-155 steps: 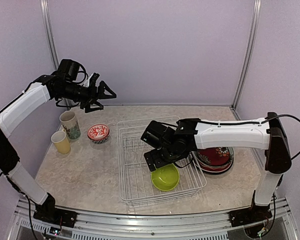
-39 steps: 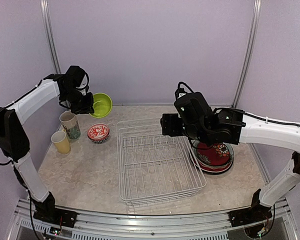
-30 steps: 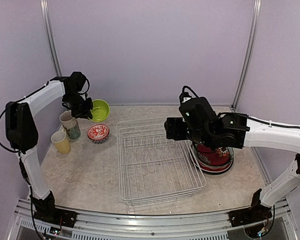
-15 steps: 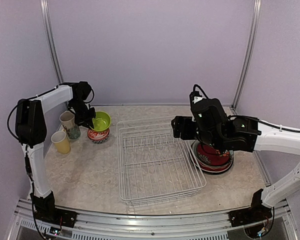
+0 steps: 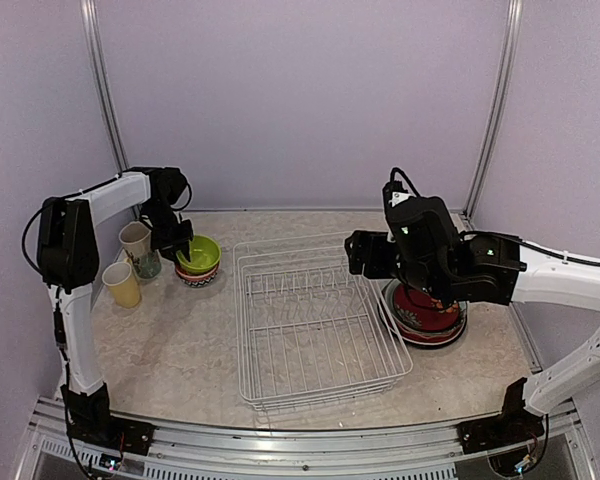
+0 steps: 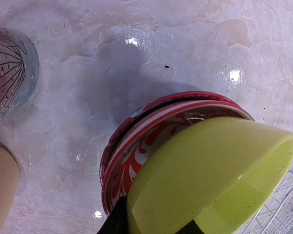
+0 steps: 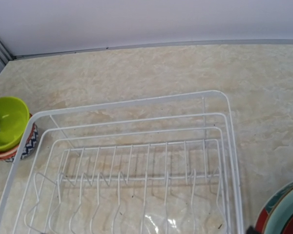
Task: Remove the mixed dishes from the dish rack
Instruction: Place the bowl in the bowl, then reset both arms
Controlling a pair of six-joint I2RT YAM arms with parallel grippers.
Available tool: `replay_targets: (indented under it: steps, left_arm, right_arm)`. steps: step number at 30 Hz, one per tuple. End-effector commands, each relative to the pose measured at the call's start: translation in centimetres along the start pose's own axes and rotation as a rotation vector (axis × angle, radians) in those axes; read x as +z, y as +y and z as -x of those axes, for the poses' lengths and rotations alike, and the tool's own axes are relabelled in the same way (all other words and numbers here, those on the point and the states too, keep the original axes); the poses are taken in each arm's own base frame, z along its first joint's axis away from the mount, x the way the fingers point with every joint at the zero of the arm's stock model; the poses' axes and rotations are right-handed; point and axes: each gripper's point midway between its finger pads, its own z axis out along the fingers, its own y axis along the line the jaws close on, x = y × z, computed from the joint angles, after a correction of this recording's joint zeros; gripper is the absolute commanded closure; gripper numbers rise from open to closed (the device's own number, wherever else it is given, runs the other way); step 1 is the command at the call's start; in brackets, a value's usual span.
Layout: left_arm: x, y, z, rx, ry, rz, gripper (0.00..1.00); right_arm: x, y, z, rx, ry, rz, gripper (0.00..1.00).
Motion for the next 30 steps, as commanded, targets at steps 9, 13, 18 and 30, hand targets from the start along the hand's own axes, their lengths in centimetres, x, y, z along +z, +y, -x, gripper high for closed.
replay_targets:
  steps: [9, 13, 18, 30]
  left_arm:
    - [-5.3, -0.8, 1.1, 0.04, -0.143, -0.049, 0.4]
    - [-8.4, -1.1, 1.3, 0.061, -0.239, -0.085, 0.21]
    - [-15.2, -2.1, 1.6, 0.102, -0.449, -0.193, 0.1]
    - [-40.1, -0.9, -6.0, 0.195, -1.113, -0.491, 0.01]
  right_arm:
    - [-0.4, -1.2, 1.1, -0.005, -0.025, -0.057, 0.1]
    - [-0.5, -2.6, 2.0, -0.008, -0.034, -0.114, 0.1]
    - [-0.5, -4.8, 4.1, -0.041, -0.07, -0.167, 0.02]
    - [-9.9, -7.9, 17.2, -0.023, -0.392, -0.103, 0.0]
